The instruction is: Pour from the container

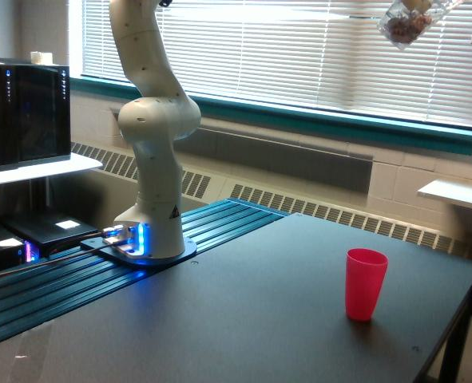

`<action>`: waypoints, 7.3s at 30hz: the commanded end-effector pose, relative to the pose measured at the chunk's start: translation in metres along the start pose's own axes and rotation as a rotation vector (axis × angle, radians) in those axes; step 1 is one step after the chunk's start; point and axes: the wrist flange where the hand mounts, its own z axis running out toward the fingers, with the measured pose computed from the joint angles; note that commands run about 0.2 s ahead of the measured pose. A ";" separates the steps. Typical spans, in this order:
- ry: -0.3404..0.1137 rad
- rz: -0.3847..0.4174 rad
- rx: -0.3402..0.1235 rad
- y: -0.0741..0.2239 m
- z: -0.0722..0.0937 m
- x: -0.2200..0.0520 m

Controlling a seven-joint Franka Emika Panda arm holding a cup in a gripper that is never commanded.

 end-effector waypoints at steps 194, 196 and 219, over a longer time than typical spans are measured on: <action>-0.041 1.600 -0.899 0.099 0.191 -0.226; -0.046 1.605 -0.890 0.097 0.192 -0.222; -0.148 1.385 -0.722 0.029 0.197 -0.237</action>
